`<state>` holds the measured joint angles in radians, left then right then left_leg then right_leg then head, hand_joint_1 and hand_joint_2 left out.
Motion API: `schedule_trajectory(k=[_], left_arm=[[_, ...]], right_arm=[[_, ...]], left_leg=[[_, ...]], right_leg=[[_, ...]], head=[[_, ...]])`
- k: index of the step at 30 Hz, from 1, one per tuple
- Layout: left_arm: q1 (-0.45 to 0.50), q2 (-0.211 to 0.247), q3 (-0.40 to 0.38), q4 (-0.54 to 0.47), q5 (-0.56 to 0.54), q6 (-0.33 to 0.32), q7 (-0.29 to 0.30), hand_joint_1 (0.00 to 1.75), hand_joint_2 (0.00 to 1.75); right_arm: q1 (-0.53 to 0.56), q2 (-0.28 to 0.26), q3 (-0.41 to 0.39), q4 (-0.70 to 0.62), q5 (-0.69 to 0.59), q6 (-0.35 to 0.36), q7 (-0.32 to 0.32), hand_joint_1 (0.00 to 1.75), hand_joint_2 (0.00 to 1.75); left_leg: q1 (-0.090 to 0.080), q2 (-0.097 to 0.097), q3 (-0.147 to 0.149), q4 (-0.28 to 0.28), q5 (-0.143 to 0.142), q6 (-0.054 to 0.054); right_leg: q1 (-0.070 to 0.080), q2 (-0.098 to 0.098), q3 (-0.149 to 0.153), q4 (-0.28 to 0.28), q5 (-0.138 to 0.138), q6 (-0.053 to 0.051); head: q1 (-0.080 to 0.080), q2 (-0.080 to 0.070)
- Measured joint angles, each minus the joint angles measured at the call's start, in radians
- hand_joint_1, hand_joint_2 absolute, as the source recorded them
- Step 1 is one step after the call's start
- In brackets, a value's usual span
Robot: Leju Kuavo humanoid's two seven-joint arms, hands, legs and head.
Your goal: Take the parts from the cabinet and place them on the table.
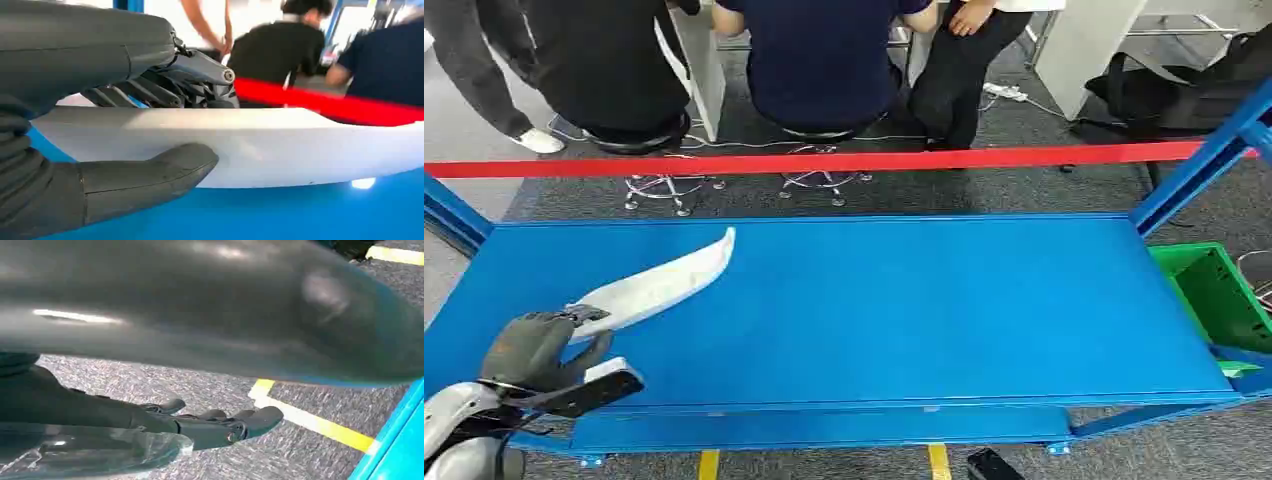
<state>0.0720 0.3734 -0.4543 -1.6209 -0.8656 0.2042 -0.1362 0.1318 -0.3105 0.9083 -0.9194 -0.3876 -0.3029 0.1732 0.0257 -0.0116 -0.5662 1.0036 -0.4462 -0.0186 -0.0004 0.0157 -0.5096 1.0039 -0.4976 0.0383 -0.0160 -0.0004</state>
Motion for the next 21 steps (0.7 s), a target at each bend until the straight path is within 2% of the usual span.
schedule_trajectory(k=[3, 8, 9, 10, 12, 13, 14, 16, 17, 18, 19, 20, 21], left_arm=[[0.031, -0.016, 0.014, -0.052, 0.011, 0.066, -0.032, 1.75, 1.75], [0.060, -0.029, 0.021, -0.110, 0.019, 0.079, -0.037, 1.75, 1.75], [0.064, -0.030, 0.021, -0.117, 0.019, 0.079, -0.037, 1.75, 1.75], [0.068, -0.031, 0.022, -0.121, 0.020, 0.081, -0.040, 1.75, 1.75], [0.077, -0.034, 0.027, -0.138, 0.023, 0.101, -0.054, 1.75, 1.75], [0.084, -0.039, 0.029, -0.151, 0.019, 0.118, -0.059, 1.75, 1.75], [0.089, -0.041, 0.032, -0.163, 0.017, 0.139, -0.063, 1.75, 1.75], [0.104, -0.048, 0.036, -0.183, 0.005, 0.170, -0.063, 1.75, 1.75], [0.117, -0.051, 0.037, -0.191, -0.002, 0.185, -0.064, 1.75, 1.75], [0.130, -0.055, 0.037, -0.200, -0.005, 0.202, -0.065, 1.75, 1.75], [0.142, -0.058, 0.037, -0.208, -0.010, 0.217, -0.066, 1.75, 1.75], [0.152, -0.062, 0.037, -0.217, -0.015, 0.235, -0.066, 1.75, 1.75], [0.161, -0.064, 0.036, -0.223, -0.019, 0.253, -0.066, 1.75, 1.75]], right_arm=[[0.010, -0.003, 0.000, -0.005, -0.002, -0.025, -0.013, 0.00, 0.00], [0.016, -0.008, 0.000, -0.013, -0.003, -0.036, -0.018, 0.00, 0.00], [0.017, -0.009, 0.000, -0.015, -0.003, -0.037, -0.019, 0.00, 0.00], [0.019, -0.009, 0.000, -0.017, -0.003, -0.038, -0.019, 0.00, 0.00], [0.021, -0.010, -0.001, -0.023, -0.003, -0.048, -0.024, 0.00, 0.00], [0.024, -0.013, -0.002, -0.028, -0.003, -0.052, -0.029, 0.00, 0.00], [0.026, -0.014, -0.002, -0.032, -0.003, -0.055, -0.037, 0.00, 0.00], [0.030, -0.015, -0.003, -0.035, -0.008, -0.064, -0.051, 0.00, 0.00], [0.035, -0.016, -0.005, -0.040, -0.016, -0.069, -0.064, 0.00, 0.00], [0.045, -0.017, -0.011, -0.046, -0.025, -0.074, -0.077, 0.00, 0.00], [0.054, -0.017, -0.019, -0.052, -0.030, -0.081, -0.086, 0.00, 0.00], [0.060, -0.019, -0.024, -0.056, -0.034, -0.090, -0.096, 0.00, 0.00], [0.063, -0.021, -0.028, -0.061, -0.035, -0.100, -0.105, 0.00, 0.00]], left_leg=[[0.000, 0.000, 0.000, 0.000, 0.000, 0.000], [0.000, 0.000, 0.000, 0.000, 0.000, 0.000], [-0.002, 0.000, 0.000, 0.003, -0.003, 0.003], [-0.005, -0.001, 0.000, 0.005, -0.001, 0.015], [-0.008, 0.000, 0.003, -0.015, 0.011, 0.027], [0.003, 0.005, 0.016, -0.039, 0.024, 0.028], [0.002, 0.006, 0.020, -0.049, 0.028, 0.034], [0.002, 0.008, 0.018, -0.048, 0.029, 0.034], [0.002, 0.010, 0.018, -0.048, 0.029, 0.034], [0.003, 0.010, 0.018, -0.047, 0.029, 0.034], [0.005, 0.010, 0.018, -0.046, 0.028, 0.030], [0.009, 0.010, 0.018, -0.043, 0.027, 0.024], [0.015, 0.009, 0.018, -0.038, 0.024, 0.015]], right_leg=[[0.000, 0.000, 0.000, 0.000, 0.000, 0.000], [0.000, 0.000, 0.000, 0.000, 0.000, 0.000], [-0.002, 0.000, 0.000, -0.005, 0.001, 0.002], [-0.008, 0.000, 0.003, -0.008, 0.008, 0.013], [-0.008, 0.001, 0.006, -0.018, 0.015, 0.022], [-0.009, -0.002, -0.002, -0.012, 0.004, 0.021], [-0.007, -0.007, -0.016, 0.021, -0.026, 0.022], [-0.012, -0.007, -0.083, 0.170, -0.100, 0.029], [-0.014, -0.007, -0.116, 0.237, -0.121, 0.033], [-0.017, -0.007, -0.135, 0.274, -0.122, 0.038], [-0.021, -0.008, -0.132, 0.262, -0.099, 0.044], [-0.027, -0.008, -0.109, 0.212, -0.058, 0.050], [-0.033, -0.010, -0.069, 0.129, -0.009, 0.057]], head=[[0.000, 0.000], [0.000, 0.000], [0.000, 0.000], [0.000, 0.000], [-0.002, 0.000], [0.000, 0.000], [0.005, 0.000], [0.010, 0.000], [0.008, 0.000], [0.009, 0.000], [0.010, 0.000], [0.010, 0.000], [0.010, 0.000]])
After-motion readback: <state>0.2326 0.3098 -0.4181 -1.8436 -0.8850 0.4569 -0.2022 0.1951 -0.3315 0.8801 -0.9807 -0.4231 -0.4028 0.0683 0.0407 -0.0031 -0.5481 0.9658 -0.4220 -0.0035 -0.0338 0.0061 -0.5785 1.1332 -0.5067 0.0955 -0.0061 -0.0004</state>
